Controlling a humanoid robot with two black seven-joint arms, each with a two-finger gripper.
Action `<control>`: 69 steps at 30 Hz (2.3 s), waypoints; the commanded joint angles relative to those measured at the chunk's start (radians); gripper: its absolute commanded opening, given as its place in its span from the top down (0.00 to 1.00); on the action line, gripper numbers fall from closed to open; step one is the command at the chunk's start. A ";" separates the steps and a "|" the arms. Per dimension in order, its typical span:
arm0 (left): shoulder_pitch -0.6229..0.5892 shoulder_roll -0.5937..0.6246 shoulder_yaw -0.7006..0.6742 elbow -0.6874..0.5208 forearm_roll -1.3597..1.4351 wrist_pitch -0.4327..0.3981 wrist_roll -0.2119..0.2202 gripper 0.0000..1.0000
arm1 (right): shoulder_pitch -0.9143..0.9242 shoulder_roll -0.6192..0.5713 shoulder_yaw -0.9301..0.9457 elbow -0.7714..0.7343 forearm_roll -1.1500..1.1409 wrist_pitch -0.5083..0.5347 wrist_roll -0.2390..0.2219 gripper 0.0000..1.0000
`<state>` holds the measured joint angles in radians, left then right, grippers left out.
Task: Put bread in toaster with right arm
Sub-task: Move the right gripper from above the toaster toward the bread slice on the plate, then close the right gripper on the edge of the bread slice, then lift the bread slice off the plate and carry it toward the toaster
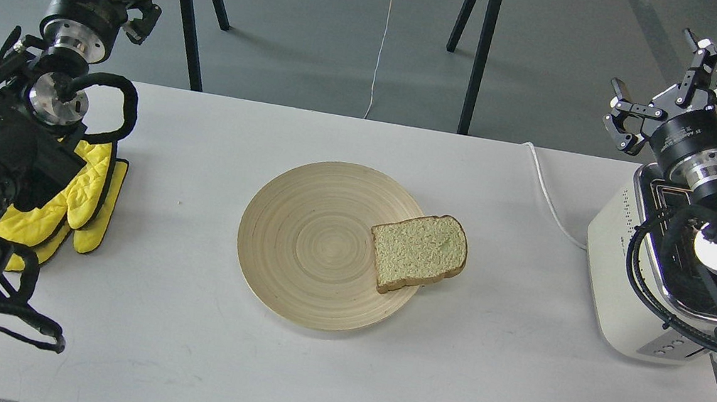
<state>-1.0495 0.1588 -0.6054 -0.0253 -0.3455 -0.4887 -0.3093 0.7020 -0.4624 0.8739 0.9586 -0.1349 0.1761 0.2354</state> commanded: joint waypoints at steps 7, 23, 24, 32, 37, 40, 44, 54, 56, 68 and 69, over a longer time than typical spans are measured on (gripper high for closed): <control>-0.004 -0.024 0.001 0.002 0.005 0.000 -0.016 0.00 | -0.094 -0.007 -0.085 0.189 -0.262 -0.092 0.001 0.01; -0.001 -0.036 0.001 0.001 0.005 0.000 -0.016 0.00 | -0.130 0.120 -0.427 0.094 -0.586 -0.351 0.002 0.02; -0.001 -0.036 0.001 0.002 0.005 0.000 -0.016 0.00 | -0.128 0.137 -0.434 0.069 -0.586 -0.359 0.004 0.02; -0.001 -0.032 0.001 0.001 0.005 0.000 -0.016 0.00 | -0.114 0.226 -0.499 -0.044 -0.588 -0.362 0.007 0.04; -0.001 -0.031 0.001 0.001 0.005 0.000 -0.016 0.00 | -0.101 0.272 -0.536 -0.113 -0.588 -0.359 0.005 0.10; -0.001 -0.031 0.001 0.001 0.005 0.000 -0.016 0.00 | -0.099 0.281 -0.558 -0.115 -0.588 -0.357 0.007 0.20; -0.001 -0.033 0.001 0.002 0.005 0.000 -0.016 0.00 | -0.075 0.281 -0.611 -0.112 -0.588 -0.357 0.007 0.44; -0.001 -0.033 0.001 0.001 0.005 0.000 -0.016 0.00 | -0.049 0.269 -0.661 -0.100 -0.588 -0.362 0.010 0.93; -0.001 -0.033 0.001 0.001 0.005 0.000 -0.016 0.00 | -0.030 0.245 -0.662 -0.080 -0.586 -0.362 0.013 0.93; -0.001 -0.035 0.001 0.001 0.005 0.000 -0.016 0.00 | 0.149 -0.123 -0.661 0.244 -0.592 -0.369 0.010 0.93; -0.001 -0.035 0.001 0.001 0.005 0.000 -0.016 0.00 | 0.165 -0.165 -0.661 0.262 -0.600 -0.369 0.009 0.93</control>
<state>-1.0506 0.1242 -0.6043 -0.0238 -0.3405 -0.4887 -0.3253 0.8241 -0.5195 0.2145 1.1633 -0.7236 -0.1948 0.2456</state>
